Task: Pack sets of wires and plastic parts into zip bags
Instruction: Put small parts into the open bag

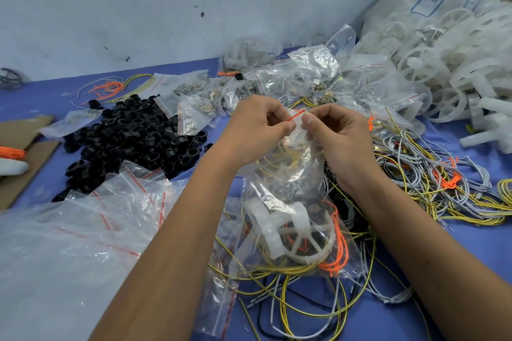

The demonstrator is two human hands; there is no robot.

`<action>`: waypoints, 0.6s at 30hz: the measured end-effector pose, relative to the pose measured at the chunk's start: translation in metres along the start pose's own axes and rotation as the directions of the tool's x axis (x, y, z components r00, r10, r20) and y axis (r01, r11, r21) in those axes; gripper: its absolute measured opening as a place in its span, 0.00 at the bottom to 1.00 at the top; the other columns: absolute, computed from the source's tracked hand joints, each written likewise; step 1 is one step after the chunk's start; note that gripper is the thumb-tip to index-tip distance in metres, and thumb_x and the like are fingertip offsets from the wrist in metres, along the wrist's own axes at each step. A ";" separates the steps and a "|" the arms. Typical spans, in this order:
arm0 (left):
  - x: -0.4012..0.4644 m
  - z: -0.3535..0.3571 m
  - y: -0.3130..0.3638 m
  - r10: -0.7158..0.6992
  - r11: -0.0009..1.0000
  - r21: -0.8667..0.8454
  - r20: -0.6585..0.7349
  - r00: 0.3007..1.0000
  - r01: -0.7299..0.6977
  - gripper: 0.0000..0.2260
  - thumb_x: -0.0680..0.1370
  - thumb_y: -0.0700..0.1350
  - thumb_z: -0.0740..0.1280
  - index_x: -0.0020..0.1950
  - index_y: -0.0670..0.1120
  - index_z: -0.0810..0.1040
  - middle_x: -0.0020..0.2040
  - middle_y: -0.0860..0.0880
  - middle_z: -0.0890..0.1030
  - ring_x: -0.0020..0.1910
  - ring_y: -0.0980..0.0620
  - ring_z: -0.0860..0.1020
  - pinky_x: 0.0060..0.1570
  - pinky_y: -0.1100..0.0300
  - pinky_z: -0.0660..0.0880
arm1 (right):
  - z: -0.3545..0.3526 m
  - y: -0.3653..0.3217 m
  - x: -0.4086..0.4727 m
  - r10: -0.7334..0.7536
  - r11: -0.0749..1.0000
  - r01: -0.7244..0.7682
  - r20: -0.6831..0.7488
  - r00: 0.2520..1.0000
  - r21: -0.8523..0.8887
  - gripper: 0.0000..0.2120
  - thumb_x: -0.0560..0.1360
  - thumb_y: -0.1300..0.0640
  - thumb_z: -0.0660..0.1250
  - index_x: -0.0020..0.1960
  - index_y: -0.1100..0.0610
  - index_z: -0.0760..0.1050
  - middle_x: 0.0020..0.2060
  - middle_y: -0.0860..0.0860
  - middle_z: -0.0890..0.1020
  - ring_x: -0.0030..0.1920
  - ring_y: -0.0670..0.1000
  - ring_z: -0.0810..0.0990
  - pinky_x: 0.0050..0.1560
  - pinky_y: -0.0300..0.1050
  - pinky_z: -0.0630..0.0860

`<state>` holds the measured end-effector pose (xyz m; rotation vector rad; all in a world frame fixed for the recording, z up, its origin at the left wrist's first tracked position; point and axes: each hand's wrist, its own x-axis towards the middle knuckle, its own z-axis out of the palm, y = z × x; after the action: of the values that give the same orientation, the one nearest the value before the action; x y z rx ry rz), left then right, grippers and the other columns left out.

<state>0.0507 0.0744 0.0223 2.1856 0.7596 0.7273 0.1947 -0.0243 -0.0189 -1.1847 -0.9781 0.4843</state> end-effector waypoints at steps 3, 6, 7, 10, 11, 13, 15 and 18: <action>-0.001 -0.004 -0.004 -0.034 0.999 -0.027 0.011 0.999 0.034 0.04 0.76 0.42 0.76 0.43 0.43 0.85 0.39 0.45 0.86 0.40 0.45 0.85 0.49 0.44 0.82 | 0.000 -0.001 0.000 0.003 1.000 -0.003 -0.008 1.000 0.005 0.07 0.78 0.60 0.73 0.41 0.52 0.83 0.33 0.52 0.81 0.33 0.46 0.77 0.31 0.37 0.74; -0.001 -0.006 -0.006 -0.024 0.999 -0.022 0.024 0.999 0.025 0.04 0.76 0.41 0.76 0.43 0.43 0.85 0.39 0.44 0.86 0.37 0.51 0.81 0.43 0.50 0.80 | 0.001 -0.002 0.000 0.007 1.000 -0.007 -0.013 1.000 0.012 0.08 0.78 0.61 0.73 0.41 0.51 0.83 0.34 0.53 0.82 0.33 0.46 0.77 0.31 0.37 0.75; -0.001 -0.007 -0.006 -0.004 1.000 -0.008 0.021 1.000 0.005 0.04 0.77 0.41 0.75 0.42 0.44 0.84 0.38 0.46 0.85 0.36 0.53 0.80 0.41 0.53 0.78 | 0.001 -0.002 0.000 0.014 1.000 -0.014 -0.005 1.000 0.023 0.08 0.78 0.61 0.73 0.41 0.53 0.83 0.34 0.53 0.82 0.33 0.46 0.77 0.31 0.37 0.75; 0.001 -0.006 -0.004 0.062 0.998 0.019 0.003 0.998 -0.062 0.07 0.77 0.42 0.75 0.39 0.51 0.83 0.35 0.52 0.83 0.34 0.56 0.78 0.39 0.58 0.76 | -0.001 -0.001 0.000 0.034 0.999 -0.034 0.064 0.997 0.011 0.07 0.79 0.58 0.73 0.43 0.59 0.82 0.33 0.54 0.81 0.32 0.49 0.77 0.30 0.38 0.72; 0.002 -0.006 -0.004 0.078 0.997 0.023 -0.001 0.997 -0.078 0.08 0.77 0.42 0.75 0.39 0.52 0.82 0.34 0.53 0.83 0.34 0.56 0.78 0.39 0.58 0.76 | -0.001 0.000 0.000 0.030 1.000 -0.029 0.084 0.996 -0.006 0.07 0.78 0.58 0.73 0.42 0.58 0.82 0.33 0.55 0.81 0.32 0.50 0.76 0.30 0.38 0.71; 0.002 -0.006 -0.003 0.087 0.996 0.013 0.003 0.996 -0.087 0.07 0.76 0.43 0.76 0.39 0.52 0.83 0.34 0.54 0.83 0.34 0.56 0.79 0.39 0.57 0.76 | -0.002 0.001 0.000 0.022 1.000 -0.021 0.097 0.995 -0.014 0.07 0.78 0.58 0.74 0.41 0.56 0.82 0.33 0.56 0.80 0.33 0.53 0.75 0.32 0.42 0.69; 0.001 -0.007 -0.004 0.064 0.998 -0.024 0.019 0.998 -0.064 0.07 0.76 0.43 0.76 0.40 0.51 0.84 0.34 0.53 0.83 0.35 0.56 0.79 0.39 0.57 0.77 | -0.003 0.002 0.001 0.028 1.000 -0.028 0.093 0.995 -0.002 0.07 0.78 0.58 0.74 0.40 0.56 0.82 0.32 0.56 0.80 0.33 0.54 0.75 0.33 0.45 0.69; -0.001 -0.010 -0.009 0.025 0.999 -0.047 0.044 0.999 -0.023 0.07 0.76 0.41 0.77 0.40 0.49 0.83 0.33 0.55 0.82 0.34 0.57 0.79 0.40 0.58 0.77 | -0.003 0.004 0.001 0.038 0.999 -0.039 0.088 0.995 0.017 0.08 0.77 0.59 0.74 0.40 0.55 0.81 0.32 0.55 0.80 0.34 0.52 0.77 0.35 0.45 0.71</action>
<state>0.0411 0.0831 0.0210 2.1654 0.6879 0.6987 0.1989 -0.0236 -0.0221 -1.1754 -1.0254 0.5788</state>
